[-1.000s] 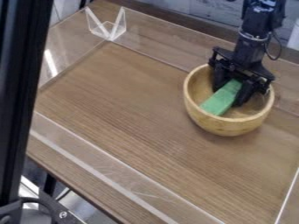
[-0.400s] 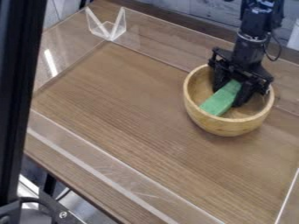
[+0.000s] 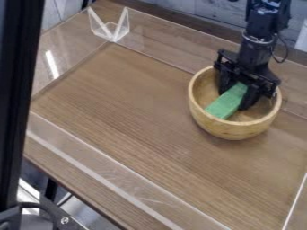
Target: Remove the green block from inside the brown bowl and put it on the table
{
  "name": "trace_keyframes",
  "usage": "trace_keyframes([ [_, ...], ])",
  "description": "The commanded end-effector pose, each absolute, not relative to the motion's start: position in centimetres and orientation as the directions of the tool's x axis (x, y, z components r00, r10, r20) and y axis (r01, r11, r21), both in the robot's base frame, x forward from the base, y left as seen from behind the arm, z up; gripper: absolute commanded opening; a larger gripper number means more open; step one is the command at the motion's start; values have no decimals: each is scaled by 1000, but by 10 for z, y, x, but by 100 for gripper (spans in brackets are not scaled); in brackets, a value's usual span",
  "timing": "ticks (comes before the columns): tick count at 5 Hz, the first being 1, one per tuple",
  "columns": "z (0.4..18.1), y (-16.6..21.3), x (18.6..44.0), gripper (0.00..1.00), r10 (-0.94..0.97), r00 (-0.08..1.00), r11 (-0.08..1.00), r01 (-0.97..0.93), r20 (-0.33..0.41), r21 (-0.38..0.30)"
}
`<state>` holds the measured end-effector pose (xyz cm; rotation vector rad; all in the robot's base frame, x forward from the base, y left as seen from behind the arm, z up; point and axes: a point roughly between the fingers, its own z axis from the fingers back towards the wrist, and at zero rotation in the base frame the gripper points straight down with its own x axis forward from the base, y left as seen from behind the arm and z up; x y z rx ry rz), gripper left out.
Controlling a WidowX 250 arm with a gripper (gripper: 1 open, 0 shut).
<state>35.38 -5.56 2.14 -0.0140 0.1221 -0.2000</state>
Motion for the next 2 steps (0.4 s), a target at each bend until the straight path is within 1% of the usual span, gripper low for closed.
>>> trace_keyframes([
  [1, 25, -54, 352, 0, -202, 973, 979, 199, -110, -39],
  [2, 27, -53, 350, 0, -201, 974, 979, 198, -106, -40],
])
